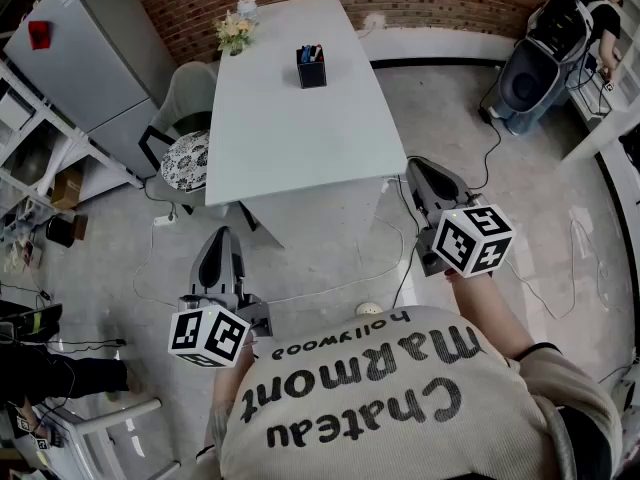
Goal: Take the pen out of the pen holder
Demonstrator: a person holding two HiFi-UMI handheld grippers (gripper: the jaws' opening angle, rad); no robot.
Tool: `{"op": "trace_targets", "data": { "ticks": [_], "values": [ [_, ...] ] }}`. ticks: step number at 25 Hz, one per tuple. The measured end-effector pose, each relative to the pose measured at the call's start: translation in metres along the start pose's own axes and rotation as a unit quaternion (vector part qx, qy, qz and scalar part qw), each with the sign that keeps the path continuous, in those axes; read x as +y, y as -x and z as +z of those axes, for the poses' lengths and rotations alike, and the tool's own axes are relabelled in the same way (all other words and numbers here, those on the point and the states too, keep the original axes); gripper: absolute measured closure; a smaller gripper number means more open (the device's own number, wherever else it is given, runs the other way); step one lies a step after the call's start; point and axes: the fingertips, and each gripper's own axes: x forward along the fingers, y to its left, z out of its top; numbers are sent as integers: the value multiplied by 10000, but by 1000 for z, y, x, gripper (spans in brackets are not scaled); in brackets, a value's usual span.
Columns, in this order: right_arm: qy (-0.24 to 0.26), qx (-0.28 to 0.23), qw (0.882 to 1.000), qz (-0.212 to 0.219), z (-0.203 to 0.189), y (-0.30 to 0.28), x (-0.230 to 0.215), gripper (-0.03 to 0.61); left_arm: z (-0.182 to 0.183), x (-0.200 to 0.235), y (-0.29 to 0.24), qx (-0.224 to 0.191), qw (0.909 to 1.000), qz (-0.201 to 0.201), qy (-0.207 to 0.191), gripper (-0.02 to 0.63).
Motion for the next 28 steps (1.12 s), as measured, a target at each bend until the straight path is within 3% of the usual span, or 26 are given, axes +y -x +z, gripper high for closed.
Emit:
{"op": "trace_targets", "data": {
  "ticks": [8, 15, 22, 28],
  "values": [
    [-25, -31, 10000, -18, 1, 6, 11, 575, 5, 3, 8, -36, 9999, -113, 16, 612],
    [-499, -229, 9985, -88, -8, 19, 18, 575, 1, 10, 14, 70, 9994, -344, 11, 612],
    [-751, 303, 9954, -503, -48, 35, 13, 575, -16, 13, 23, 267, 9986, -442, 128, 612],
    [-1147, 465, 9914, -414, -60, 9, 15, 575, -22, 38, 24, 317, 9990, -202, 224, 612]
  ]
}}
